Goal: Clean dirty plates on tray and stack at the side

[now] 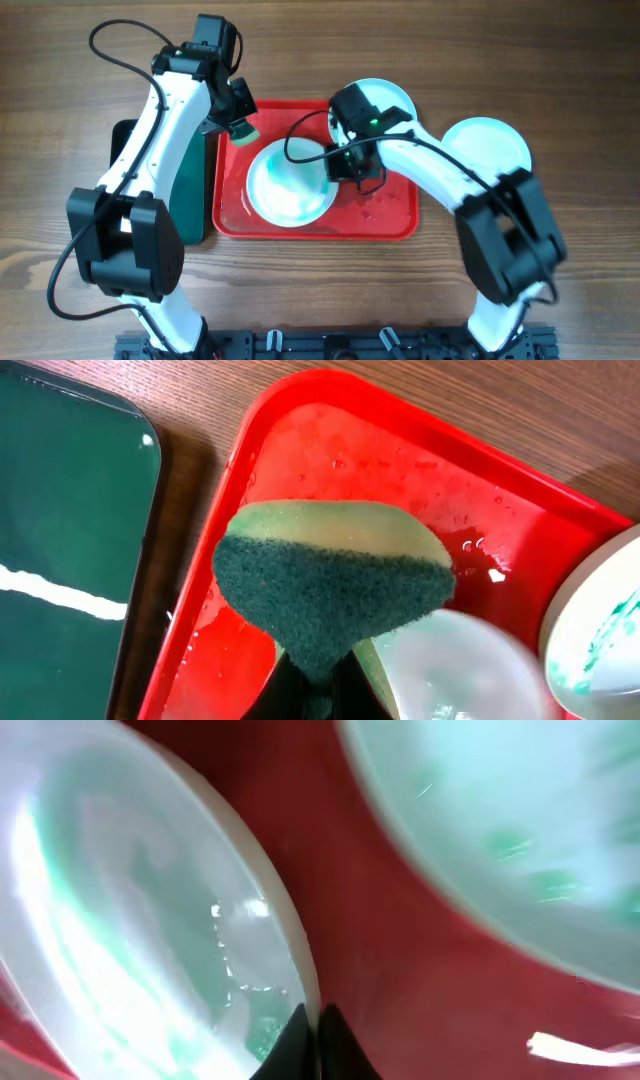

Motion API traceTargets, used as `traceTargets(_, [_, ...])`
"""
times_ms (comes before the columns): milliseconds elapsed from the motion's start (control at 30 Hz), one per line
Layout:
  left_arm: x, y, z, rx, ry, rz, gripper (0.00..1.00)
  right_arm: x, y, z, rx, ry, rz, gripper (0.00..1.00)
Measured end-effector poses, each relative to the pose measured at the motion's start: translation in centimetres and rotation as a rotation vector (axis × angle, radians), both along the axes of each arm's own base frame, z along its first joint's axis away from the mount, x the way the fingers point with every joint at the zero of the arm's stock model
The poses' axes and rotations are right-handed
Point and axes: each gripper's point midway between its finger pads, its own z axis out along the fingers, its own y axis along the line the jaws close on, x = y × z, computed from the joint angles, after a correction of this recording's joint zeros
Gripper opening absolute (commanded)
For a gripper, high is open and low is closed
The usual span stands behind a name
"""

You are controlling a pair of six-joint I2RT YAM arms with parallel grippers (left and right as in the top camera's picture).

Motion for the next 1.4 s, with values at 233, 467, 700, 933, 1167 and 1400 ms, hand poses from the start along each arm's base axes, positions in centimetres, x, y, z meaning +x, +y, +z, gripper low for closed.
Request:
traceTargets(233, [0.0,0.0,0.0,0.0,0.0,0.0,0.04,0.4,-2.6,7.6,-0.326,-0.376,0.01,0.04])
traceTargets(467, [0.0,0.0,0.0,0.0,0.0,0.0,0.04,-0.7,-1.7,12.6,-0.641,-0.718,0.066,0.04])
traceTargets(700, [0.0,0.0,0.0,0.0,0.0,0.0,0.04,-1.8,-1.9,17.0,-0.869,-0.951,0.07,0.04])
traceTargets(933, [0.0,0.0,0.0,0.0,0.0,0.0,0.04,-2.0,-2.1,18.7,-0.956,-1.026,0.074,0.04])
traceTargets(1167, [0.0,0.0,0.0,0.0,0.0,0.0,0.04,-2.2,-2.0,19.5,-0.99,-1.06,0.078,0.04])
traceTargets(1400, [0.0,0.0,0.0,0.0,0.0,0.0,0.04,-2.5,-1.2,19.6,-0.967,-1.077,0.081,0.04])
